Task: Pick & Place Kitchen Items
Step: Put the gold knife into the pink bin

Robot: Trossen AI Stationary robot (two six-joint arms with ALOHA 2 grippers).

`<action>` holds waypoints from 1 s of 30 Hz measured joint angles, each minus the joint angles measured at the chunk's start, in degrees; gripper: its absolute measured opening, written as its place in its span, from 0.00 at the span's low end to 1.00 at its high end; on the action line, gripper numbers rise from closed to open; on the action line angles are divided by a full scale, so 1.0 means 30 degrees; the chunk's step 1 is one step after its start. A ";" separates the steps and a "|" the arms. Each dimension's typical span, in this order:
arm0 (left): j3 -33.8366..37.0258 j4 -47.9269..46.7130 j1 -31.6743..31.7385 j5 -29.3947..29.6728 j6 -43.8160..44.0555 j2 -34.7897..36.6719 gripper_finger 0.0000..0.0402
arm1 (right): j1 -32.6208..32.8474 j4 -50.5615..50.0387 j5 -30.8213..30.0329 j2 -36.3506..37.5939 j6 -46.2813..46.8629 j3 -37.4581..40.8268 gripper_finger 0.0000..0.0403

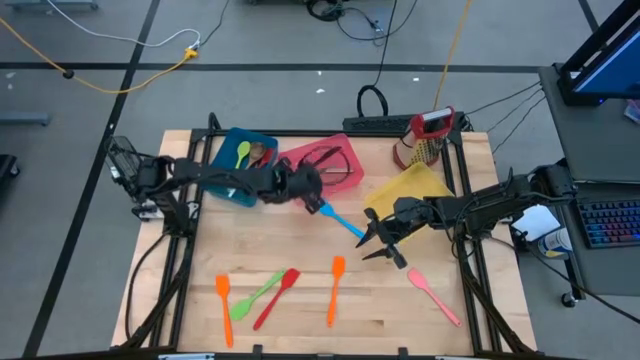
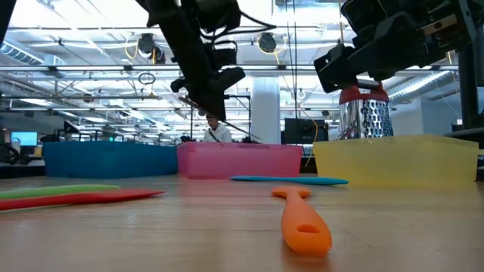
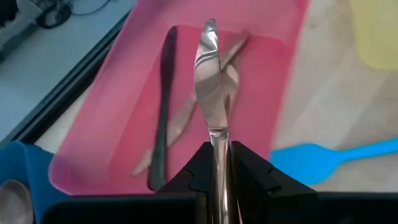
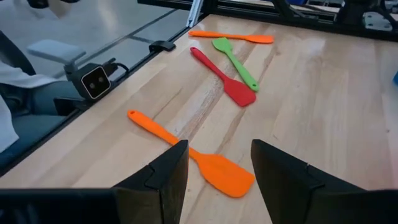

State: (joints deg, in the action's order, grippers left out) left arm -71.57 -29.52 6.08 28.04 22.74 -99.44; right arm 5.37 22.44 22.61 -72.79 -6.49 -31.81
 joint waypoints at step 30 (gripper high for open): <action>-0.0007 0.4382 0.4200 -0.2915 -0.4001 -0.3949 0.12 | 0.2304 0.0302 -0.0168 -0.0007 -0.0071 0.0000 0.42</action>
State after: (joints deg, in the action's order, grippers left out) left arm -71.59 -16.37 18.68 19.29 10.74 -111.28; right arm 12.28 23.34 22.11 -72.82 -6.70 -31.81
